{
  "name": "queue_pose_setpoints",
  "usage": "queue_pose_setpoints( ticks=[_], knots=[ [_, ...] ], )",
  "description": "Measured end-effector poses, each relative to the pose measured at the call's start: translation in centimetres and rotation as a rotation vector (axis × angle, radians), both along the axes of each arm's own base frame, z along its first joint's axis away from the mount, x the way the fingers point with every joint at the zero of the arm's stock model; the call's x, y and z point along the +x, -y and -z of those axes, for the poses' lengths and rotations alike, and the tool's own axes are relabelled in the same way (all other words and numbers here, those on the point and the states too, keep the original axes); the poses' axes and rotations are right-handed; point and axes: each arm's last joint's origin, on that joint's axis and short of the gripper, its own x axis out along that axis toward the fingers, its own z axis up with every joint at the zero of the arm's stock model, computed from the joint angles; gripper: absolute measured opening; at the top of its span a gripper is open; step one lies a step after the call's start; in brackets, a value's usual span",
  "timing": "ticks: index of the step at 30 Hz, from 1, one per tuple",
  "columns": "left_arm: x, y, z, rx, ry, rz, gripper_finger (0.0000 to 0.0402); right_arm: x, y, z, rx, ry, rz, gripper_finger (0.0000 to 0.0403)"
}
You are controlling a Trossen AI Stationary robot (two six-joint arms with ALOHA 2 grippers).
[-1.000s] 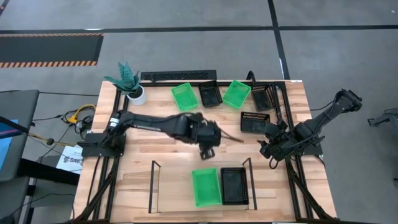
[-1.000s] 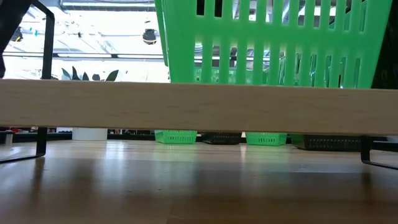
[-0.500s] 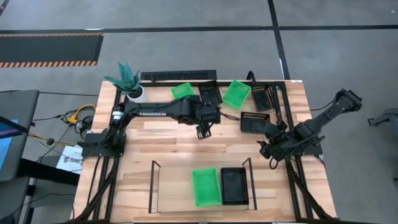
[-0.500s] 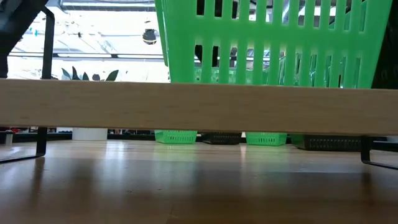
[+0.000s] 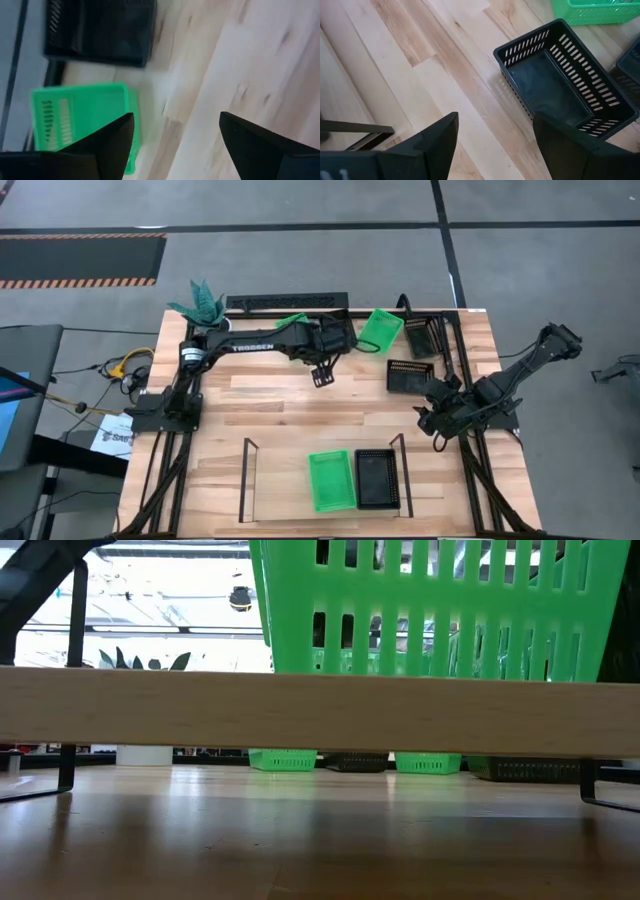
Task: Stack baskets on shelf by color
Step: Stack the left green bin on top of the green bin on the shelf
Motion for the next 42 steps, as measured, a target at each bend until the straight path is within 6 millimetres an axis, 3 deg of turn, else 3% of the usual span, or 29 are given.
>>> queue_pose_setpoints(
  ticks=[6,22,27,34,38,42],
  knots=[
    [-0.9,-2.5,2.8,-0.025,-0.026,-0.052,0.0281,0.0,0.0,0.0,-0.005,-0.013,-0.017,0.0282],
    [-4.1,-7.6,6.9,-0.023,-0.089,-0.21,0.0265,0.0,0.0,0.0,-0.01,-0.017,-0.025,0.0282],
    [-4.4,-7.4,7.9,-0.068,-0.091,-0.201,0.0199,0.0,0.0,0.0,-0.01,-0.017,-0.025,0.0282],
    [-4.7,-6.9,8.9,-0.074,-0.116,-0.17,0.0023,0.1,-0.1,0.0,-0.001,-0.003,-0.023,0.0282],
    [-4.8,-6.7,8.3,-0.01,-0.148,-0.206,0.0008,0.1,-0.1,0.0,0.007,0.002,-0.024,0.0282],
    [-3.9,-5.3,5.6,0.044,-0.119,-0.185,0.0002,0.1,-0.1,0.0,0.008,0.001,-0.024,0.0282]
  ],
)
